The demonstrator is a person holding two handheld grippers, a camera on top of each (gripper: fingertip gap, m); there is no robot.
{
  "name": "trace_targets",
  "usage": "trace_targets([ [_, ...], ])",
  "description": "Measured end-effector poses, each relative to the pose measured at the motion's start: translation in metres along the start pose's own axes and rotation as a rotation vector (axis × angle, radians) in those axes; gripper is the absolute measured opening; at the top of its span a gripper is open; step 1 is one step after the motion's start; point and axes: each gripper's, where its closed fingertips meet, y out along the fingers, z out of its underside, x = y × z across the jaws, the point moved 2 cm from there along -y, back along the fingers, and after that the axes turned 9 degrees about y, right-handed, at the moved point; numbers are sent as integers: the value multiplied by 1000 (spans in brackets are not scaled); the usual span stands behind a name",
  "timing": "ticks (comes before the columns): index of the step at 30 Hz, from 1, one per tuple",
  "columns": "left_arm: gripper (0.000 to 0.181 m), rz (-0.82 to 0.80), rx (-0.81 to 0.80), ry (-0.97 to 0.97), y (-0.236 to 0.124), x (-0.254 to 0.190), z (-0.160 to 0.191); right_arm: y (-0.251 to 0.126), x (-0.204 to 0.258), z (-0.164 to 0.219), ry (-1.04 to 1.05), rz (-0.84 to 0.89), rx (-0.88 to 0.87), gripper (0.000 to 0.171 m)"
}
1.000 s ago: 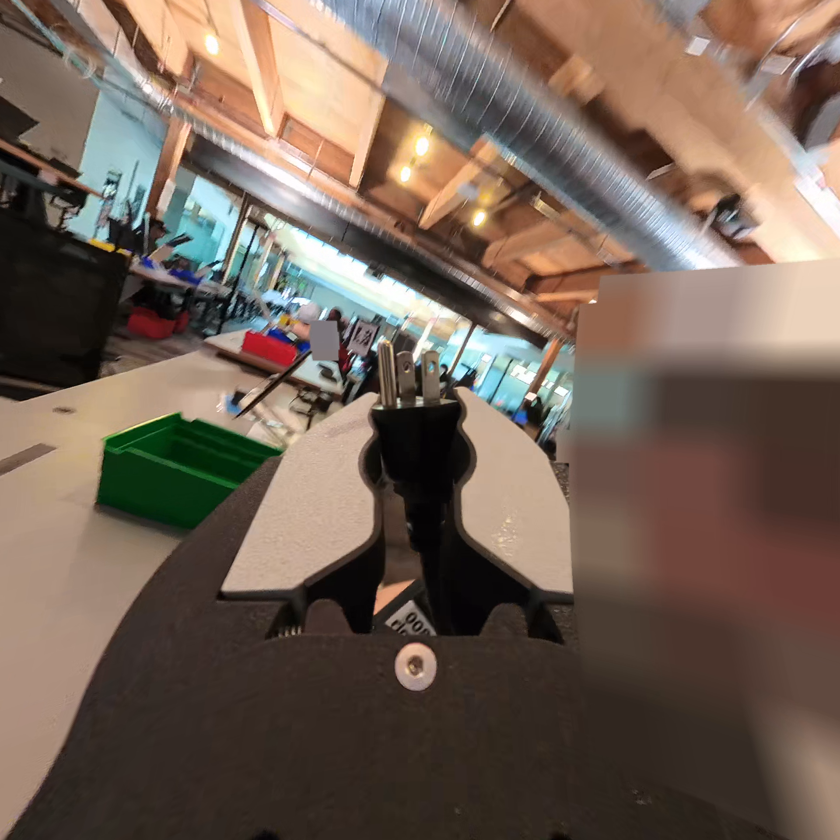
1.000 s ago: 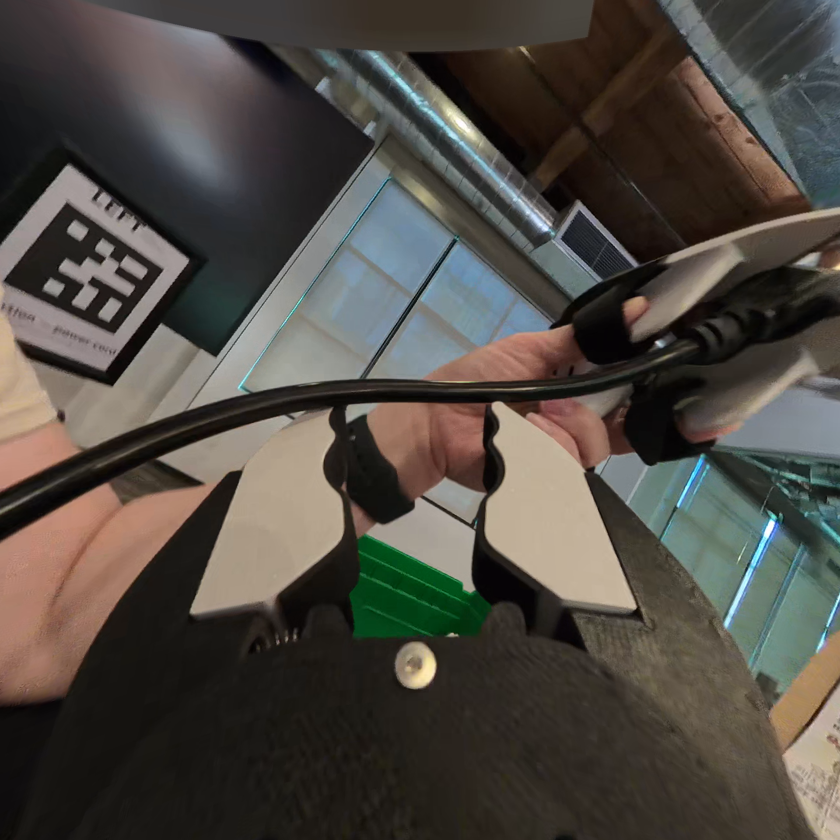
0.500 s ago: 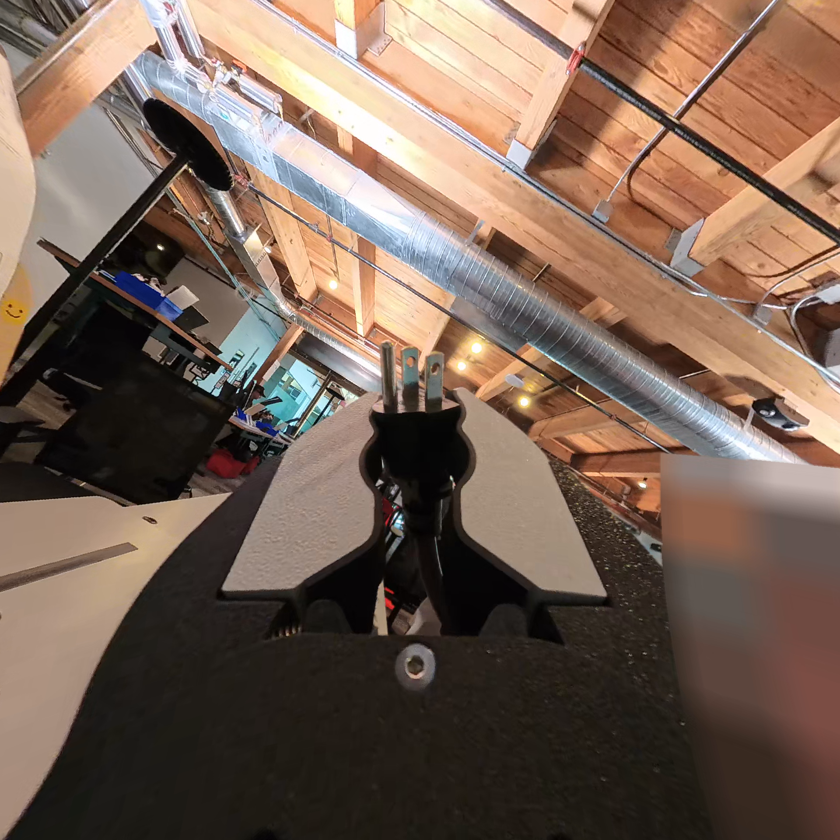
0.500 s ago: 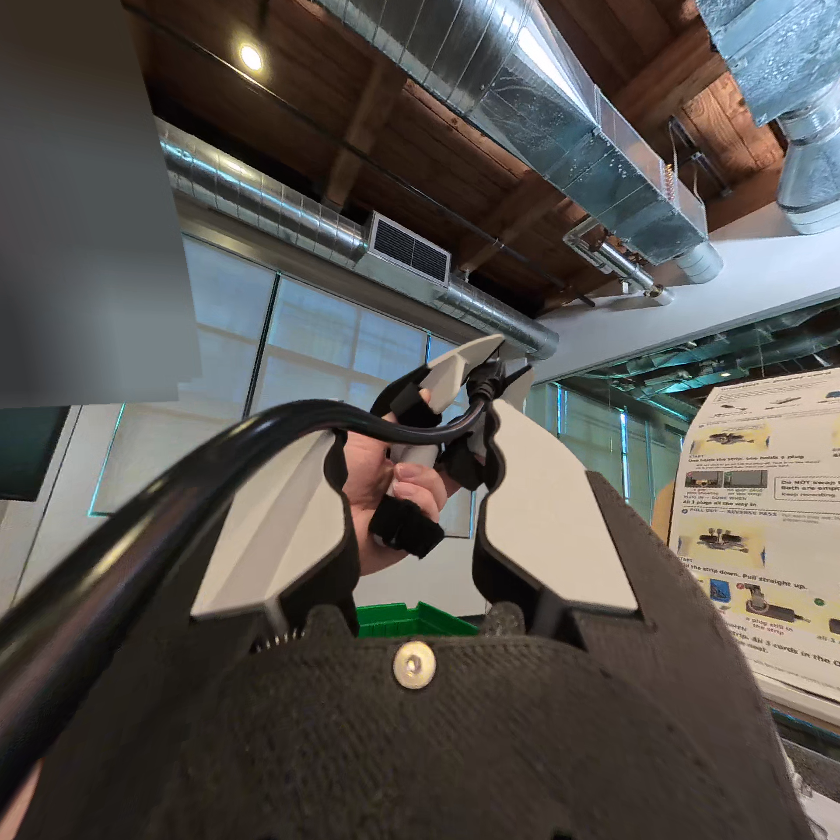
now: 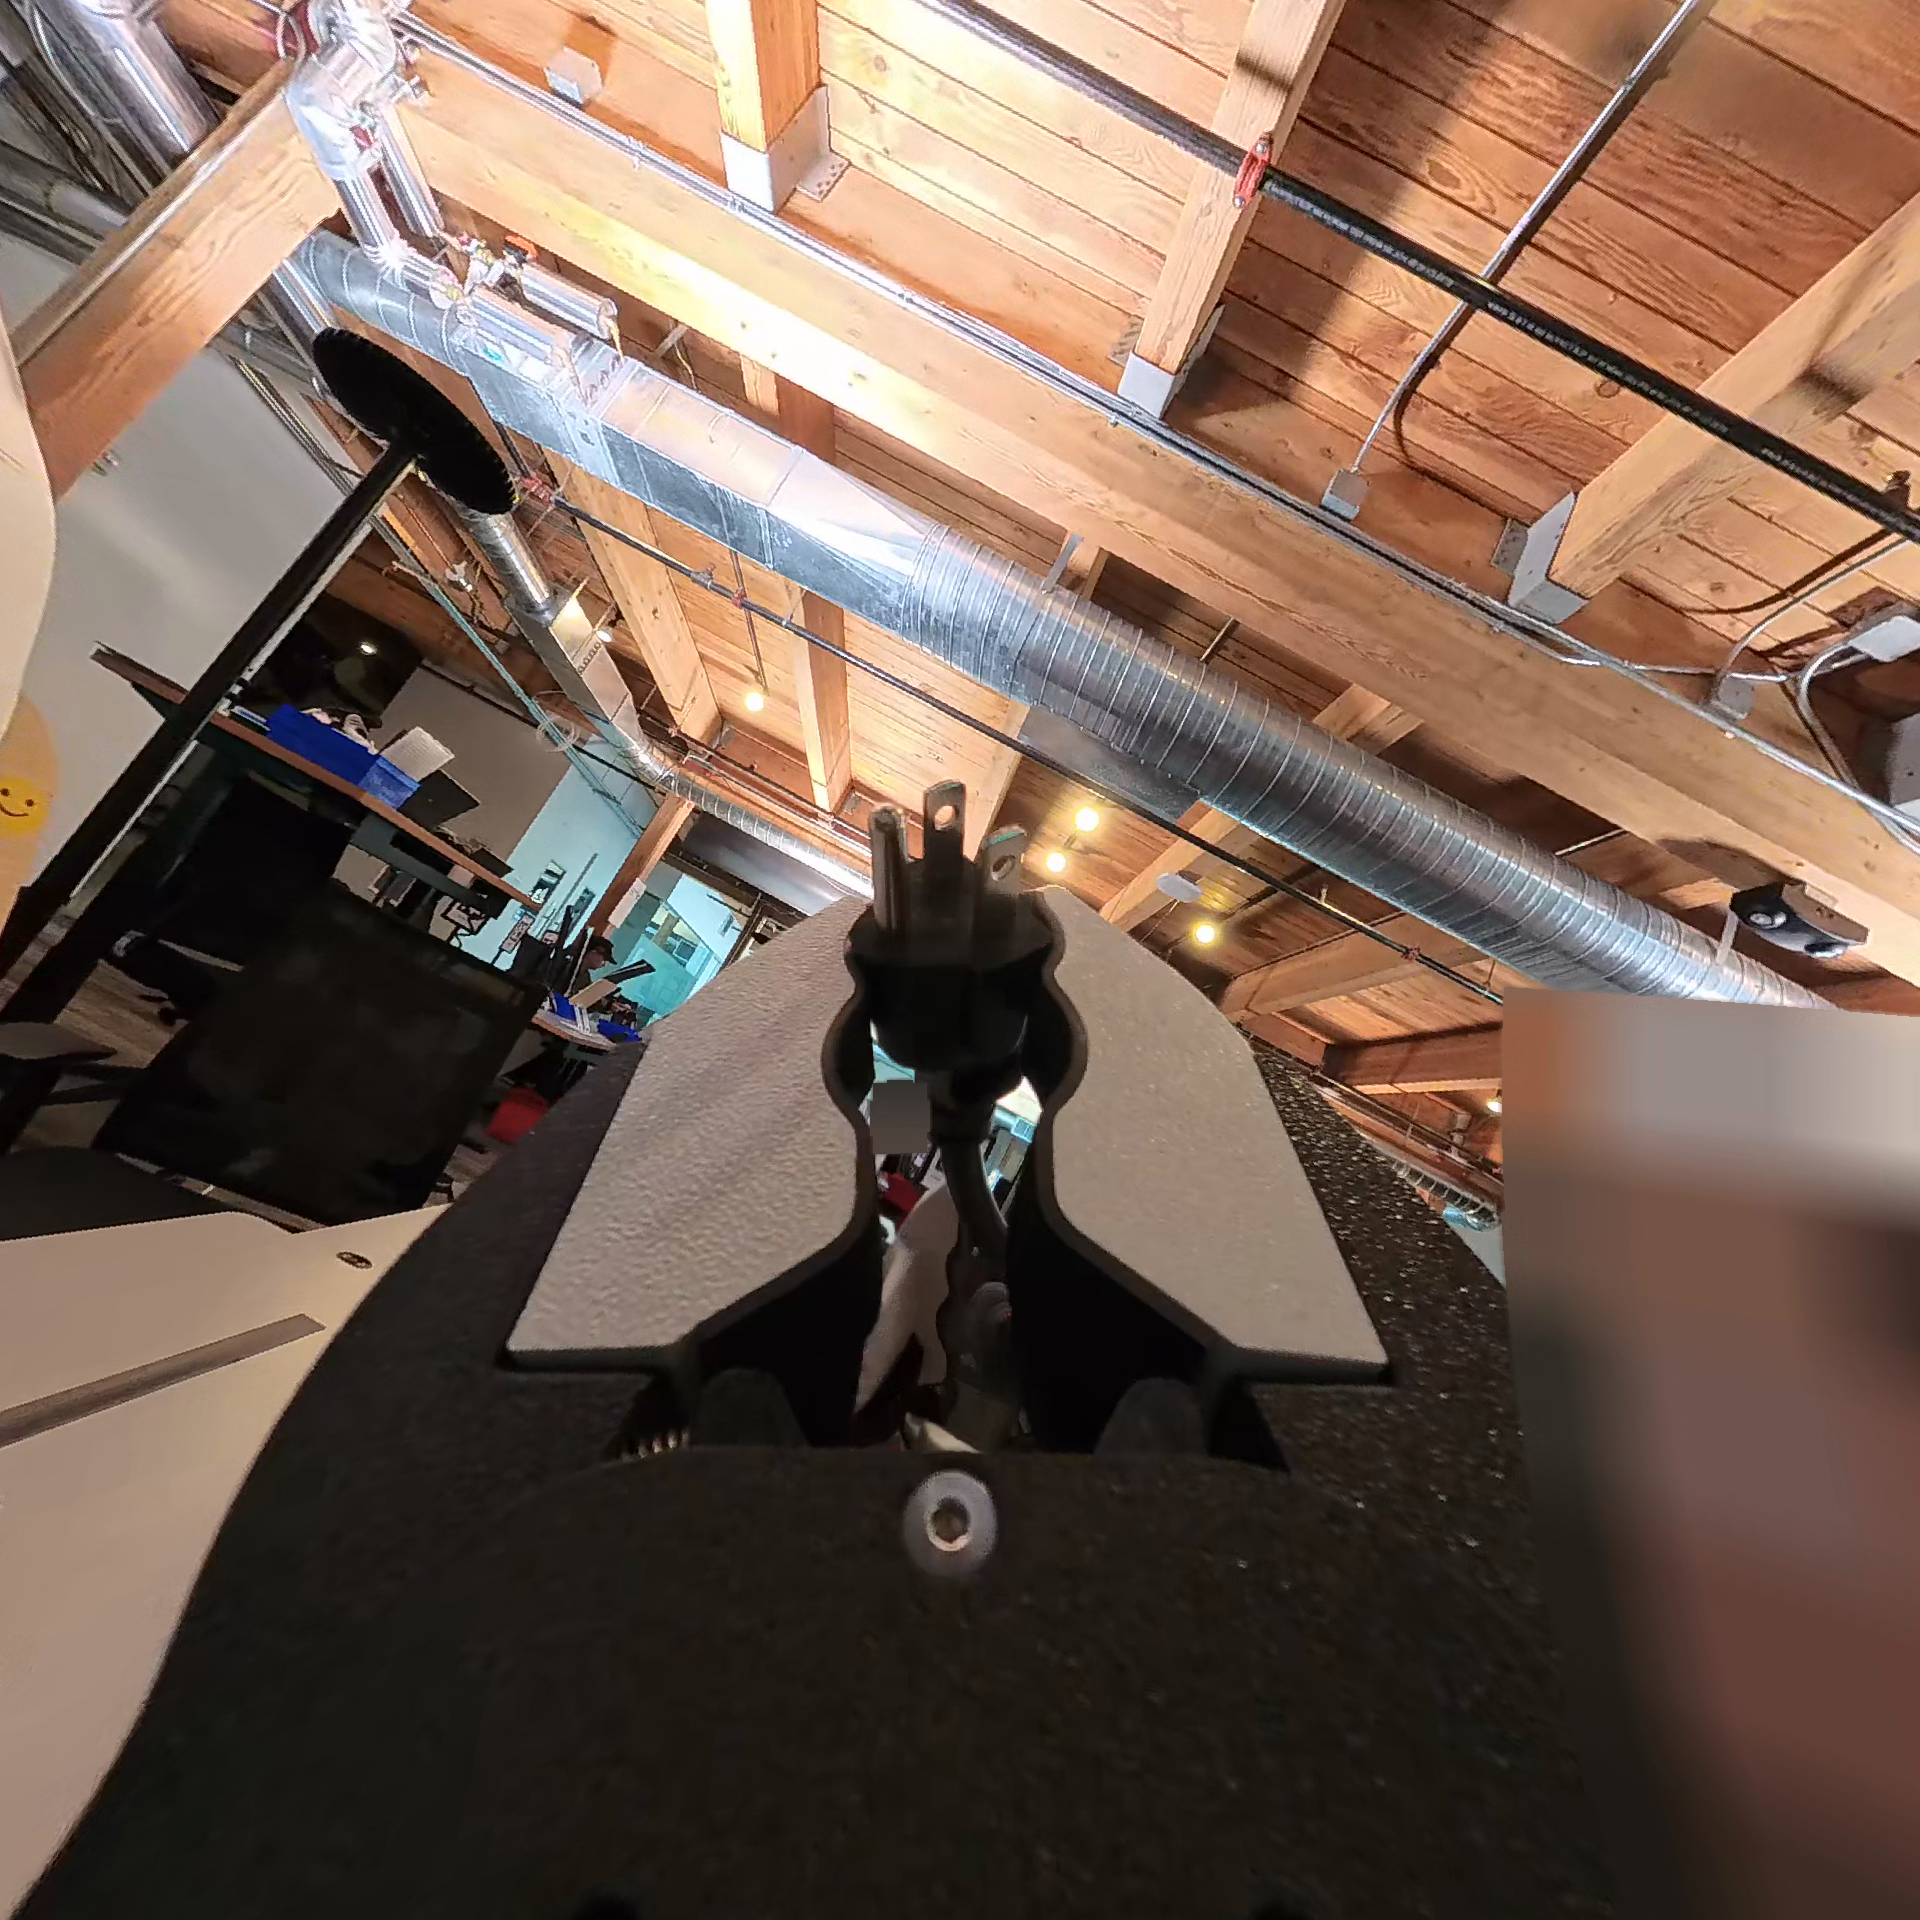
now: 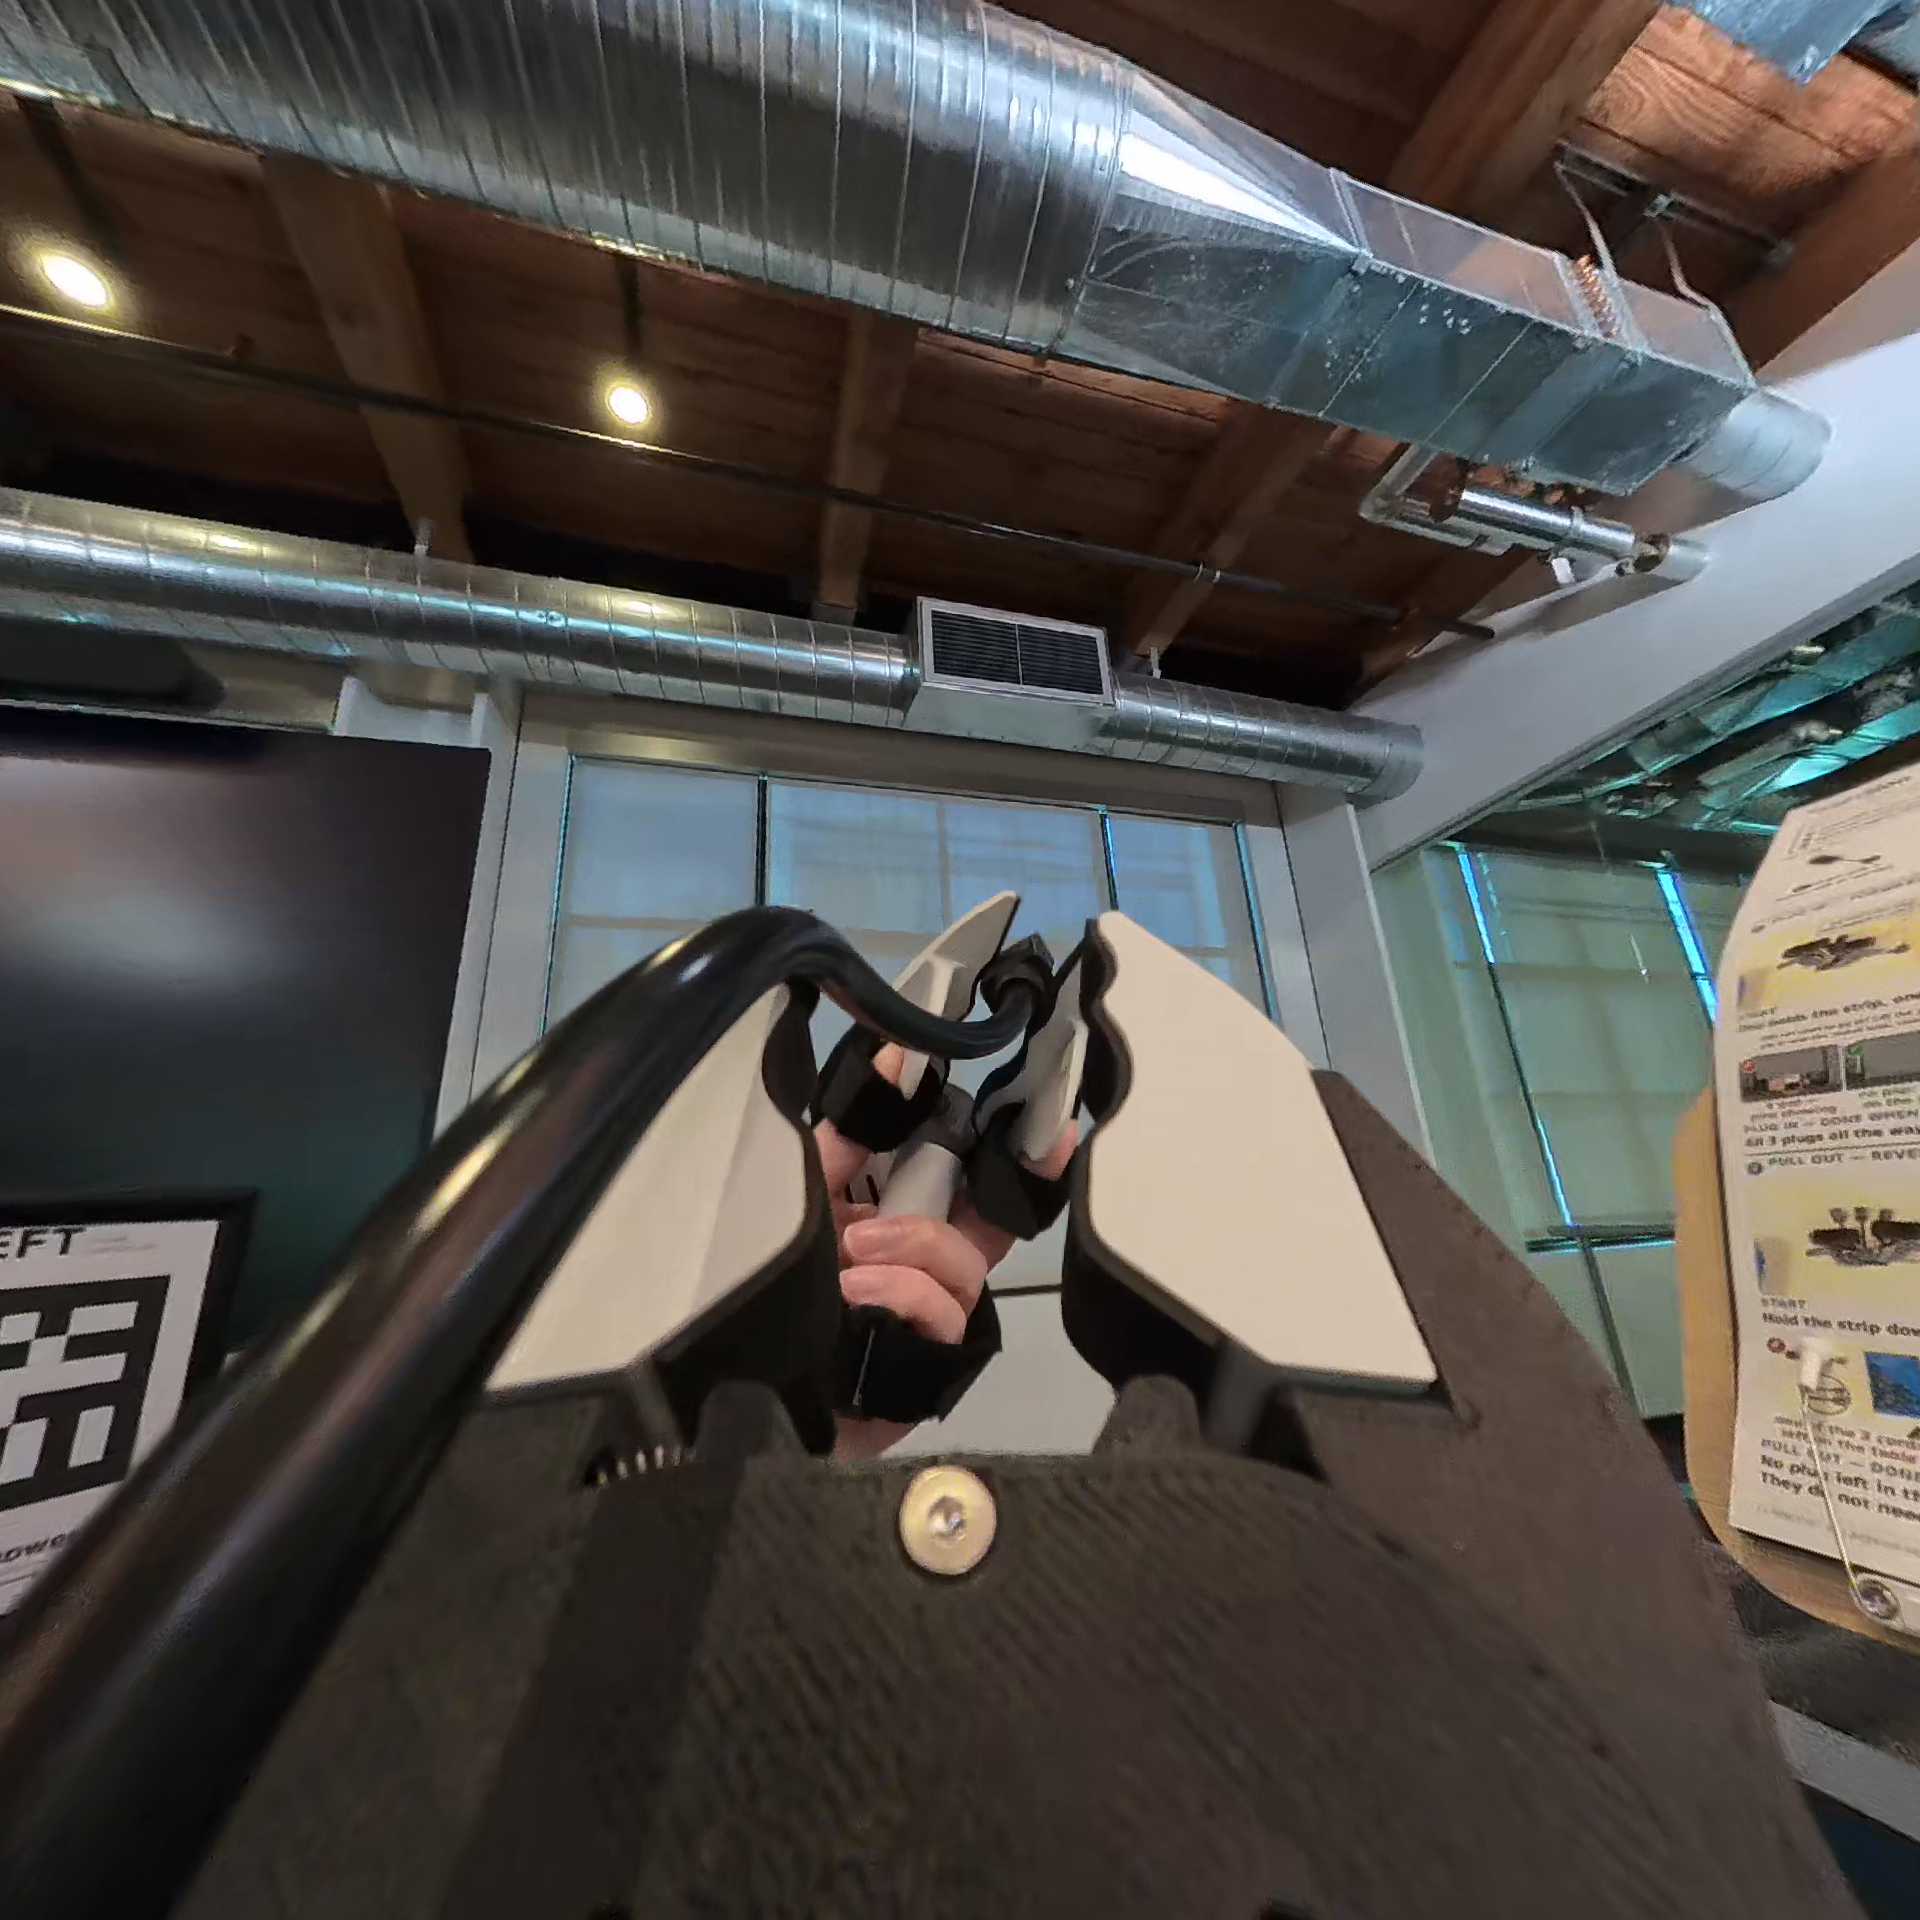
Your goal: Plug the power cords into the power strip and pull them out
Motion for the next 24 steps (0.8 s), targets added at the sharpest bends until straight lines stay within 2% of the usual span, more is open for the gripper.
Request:
trace_targets([
  [5,25,-15,-21,-6,2,0,6,-1,-8,-10,61,-13,-23,52],
  [9,25,-21,-21,-48,1,5,6,5,-6,15,-28,-43,117,57],
  [13,25,-84,-15,4,-1,11,7,6,-24,32,200,-15,175,62],
  [15,25,-108,-6,17,0,15,11,4,-33,40,230,15,210,63],
  [18,25,-119,13,-8,3,22,22,1,-38,45,155,31,233,55],
  [21,25,-124,19,-37,7,26,34,-5,-39,41,-32,40,208,37],
  [24,25,-140,19,-43,7,32,40,-10,-48,33,-48,106,151,35],
])
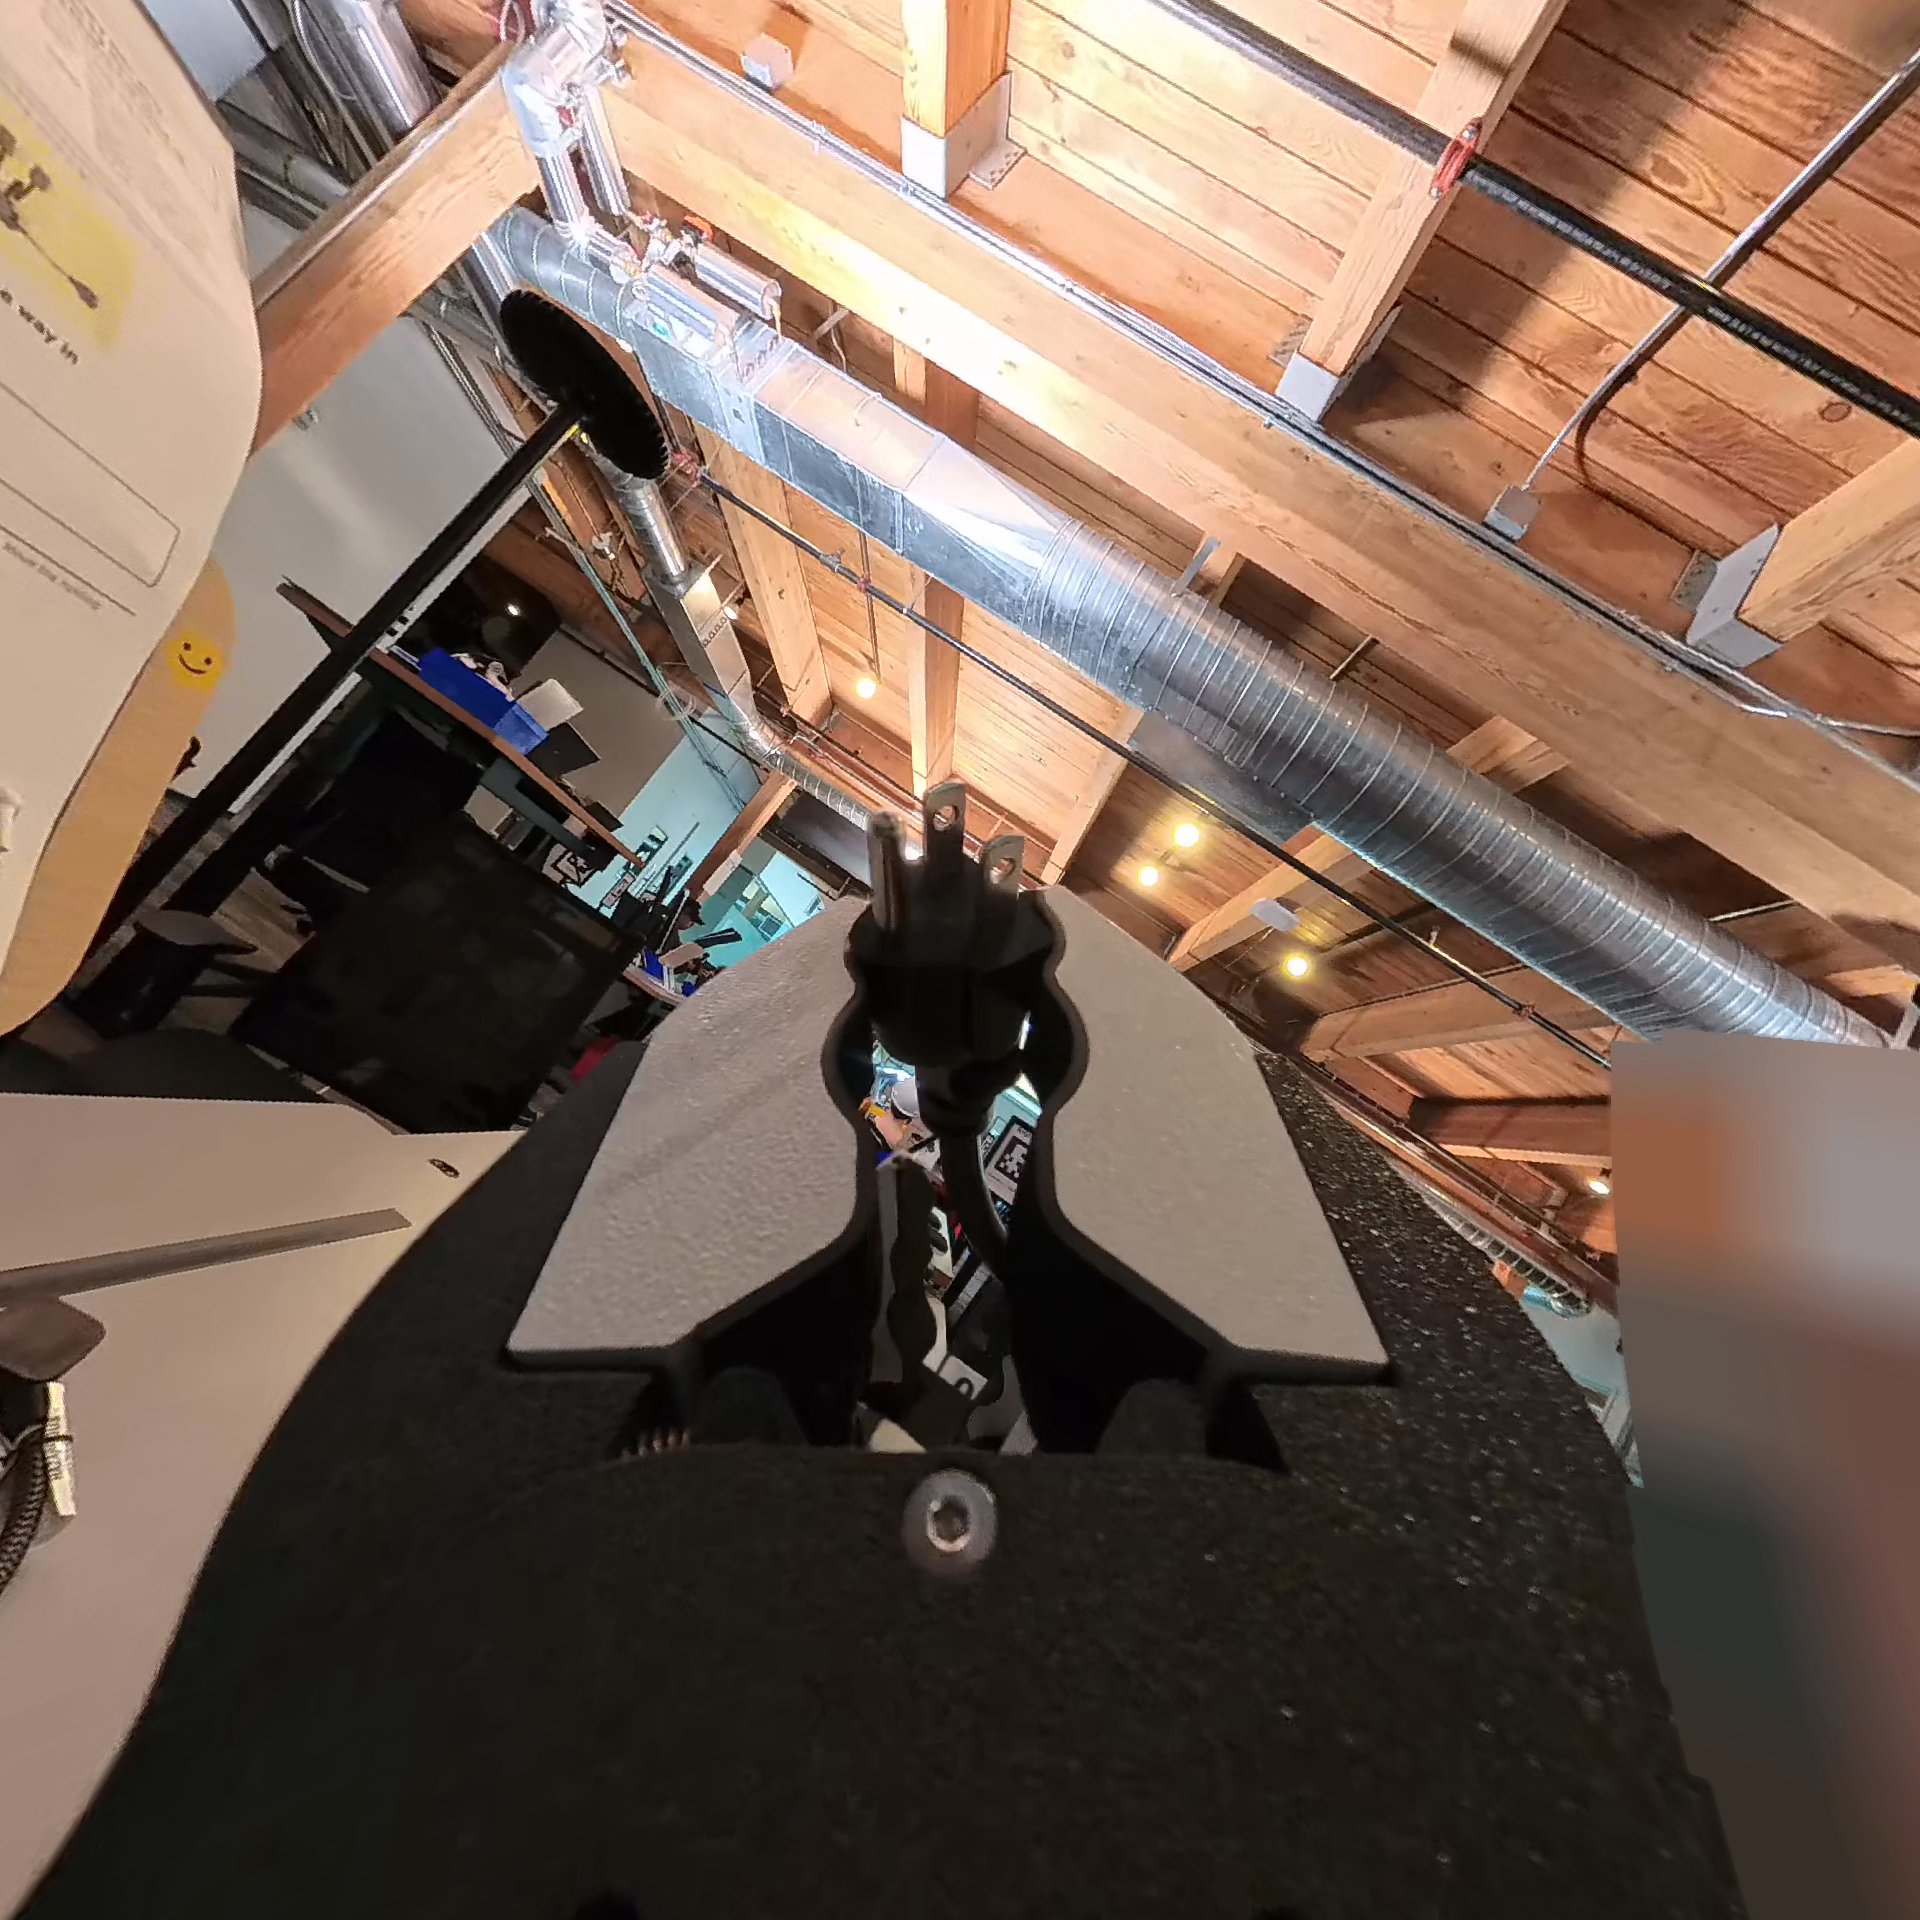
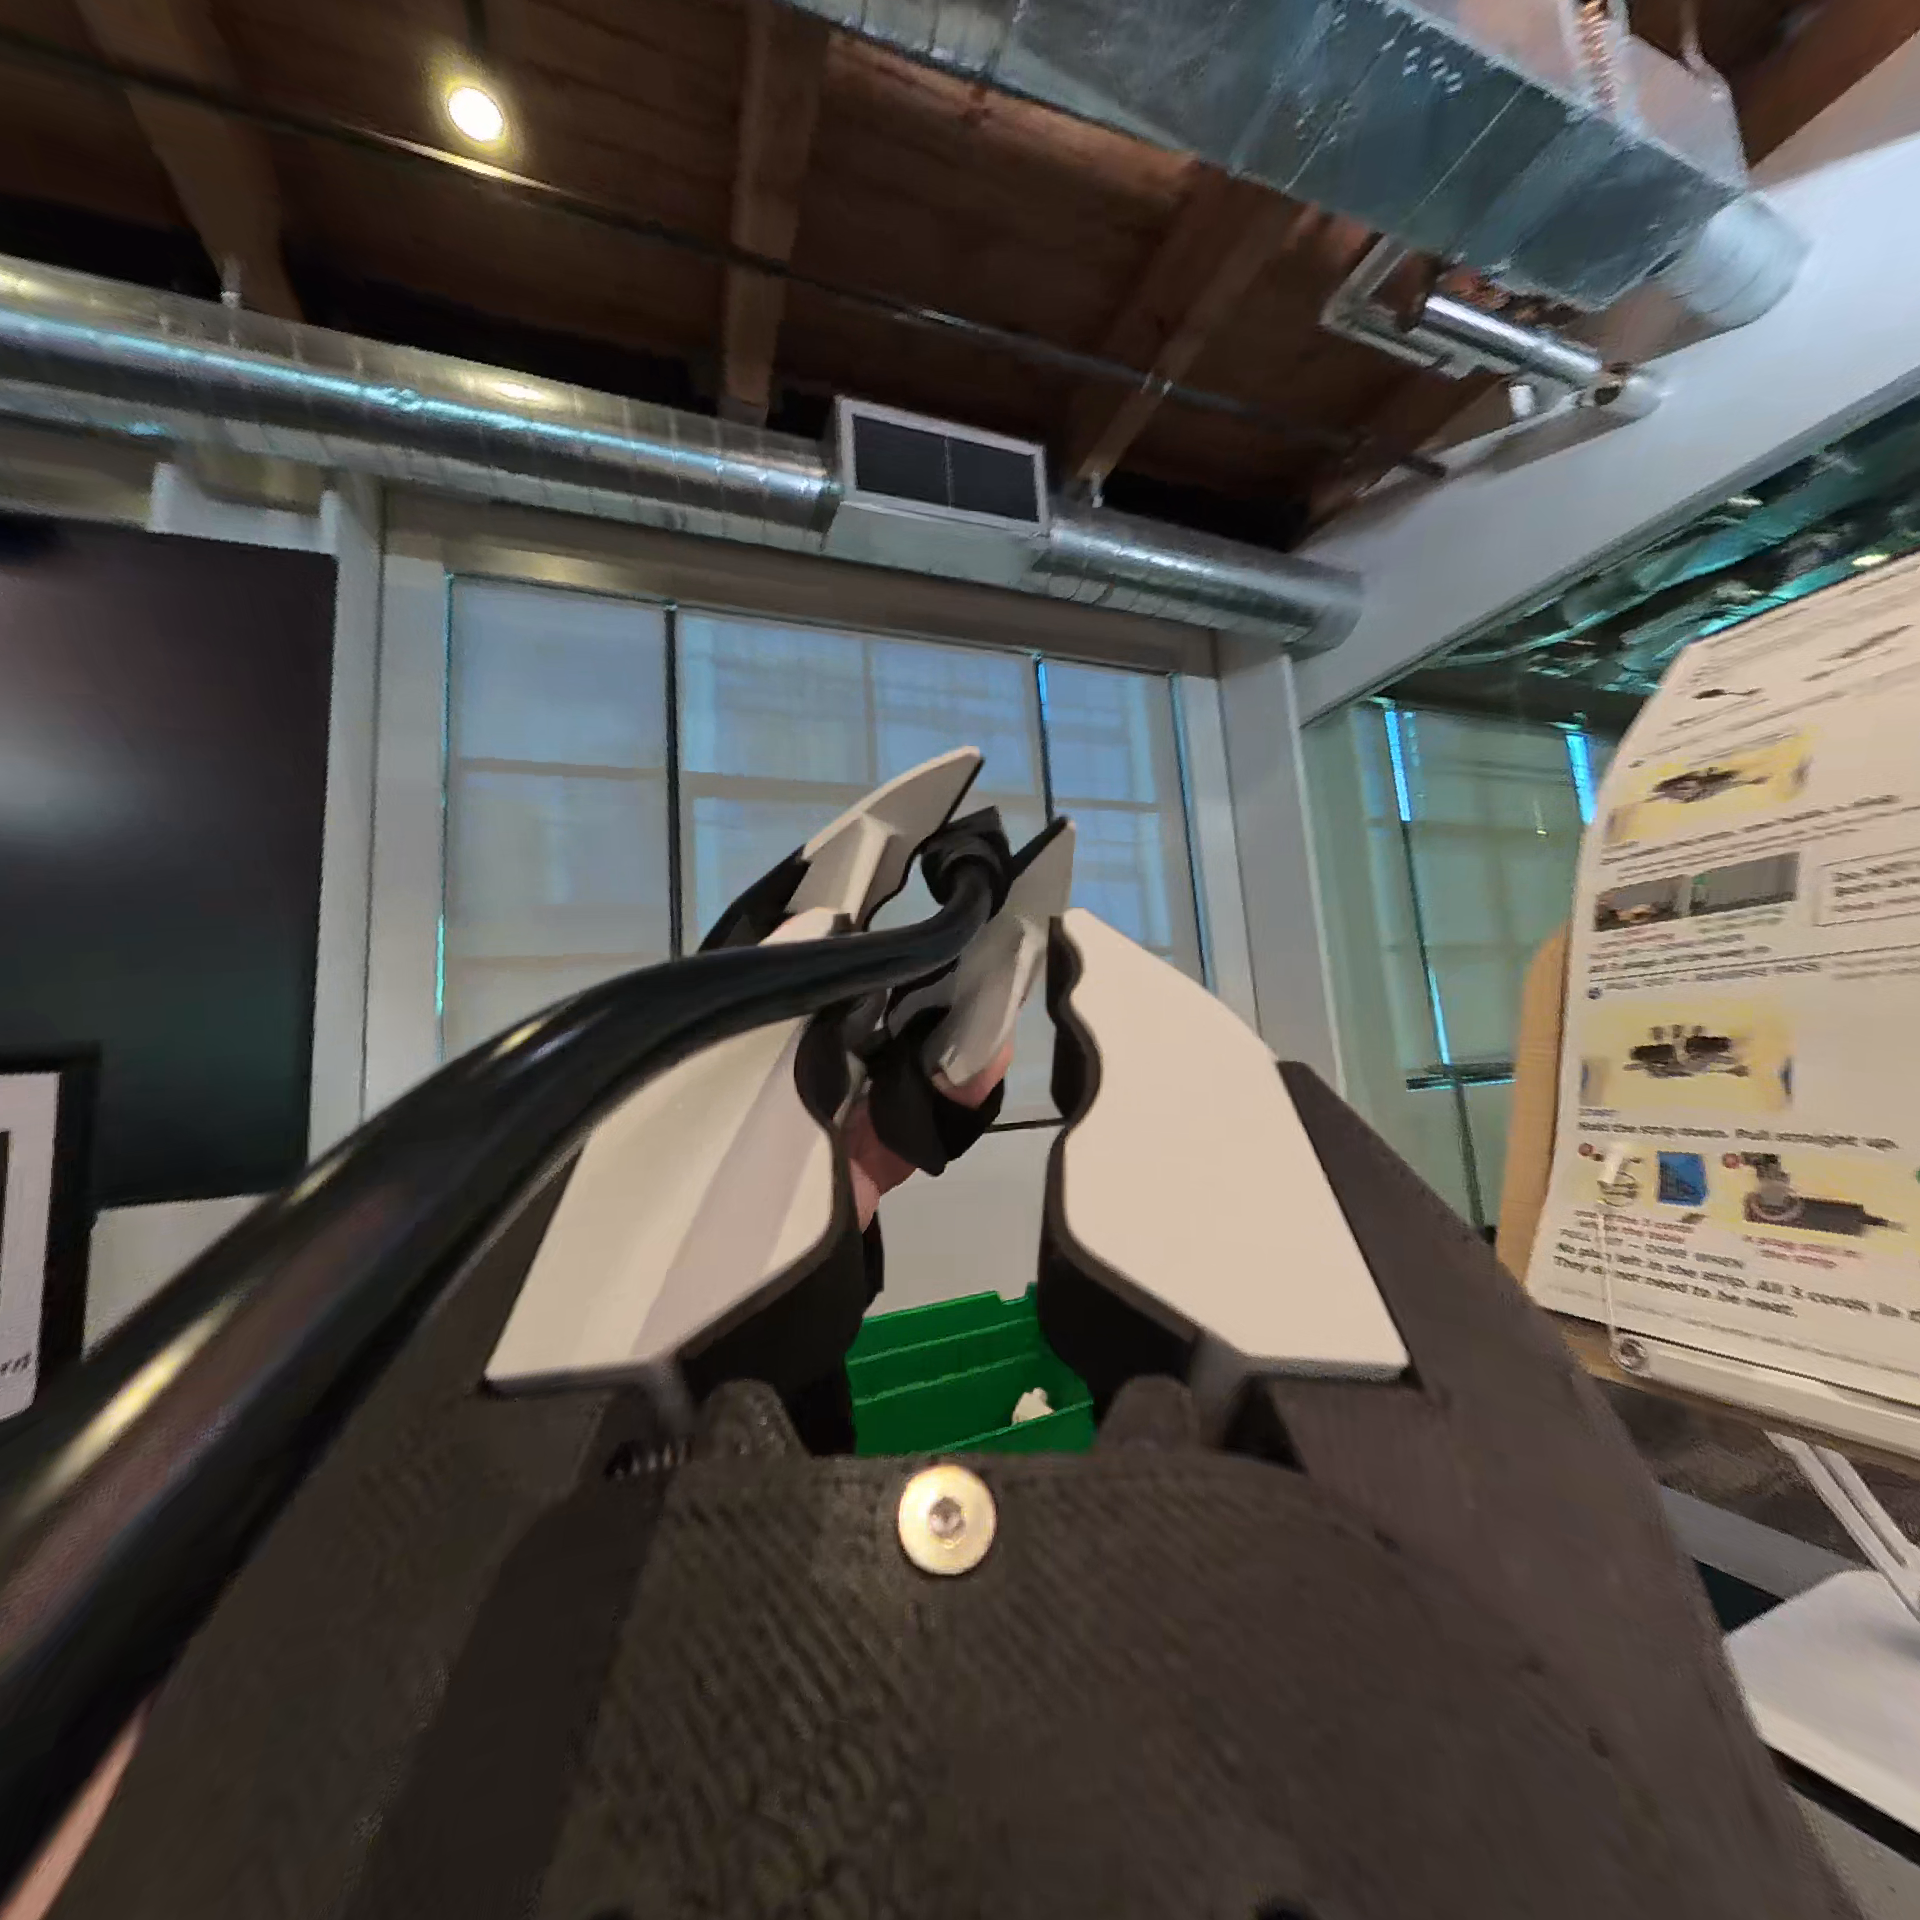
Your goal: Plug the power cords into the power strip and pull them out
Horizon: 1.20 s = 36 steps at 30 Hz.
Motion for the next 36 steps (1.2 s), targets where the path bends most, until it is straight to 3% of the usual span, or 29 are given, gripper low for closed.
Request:
trace_targets([
  [4,25,-6,-15,-2,2,2,8,-7,-6,-8,-107,59,-49,35],
  [7,25,6,27,-11,5,1,13,-4,-6,-3,-270,52,22,33],
  [13,25,25,115,39,18,-9,43,-4,-15,0,-295,54,75,24],
  [20,26,51,133,-91,21,-2,57,-7,-3,-2,-529,2,58,25],
  [29,26,58,112,-124,21,2,61,-7,-11,-6,-500,57,77,16],
  [33,28,89,169,-141,25,5,62,-6,-15,-10,-523,42,148,16],
  [36,34,81,273,-37,26,9,62,-8,-18,-18,-566,44,162,16],
])
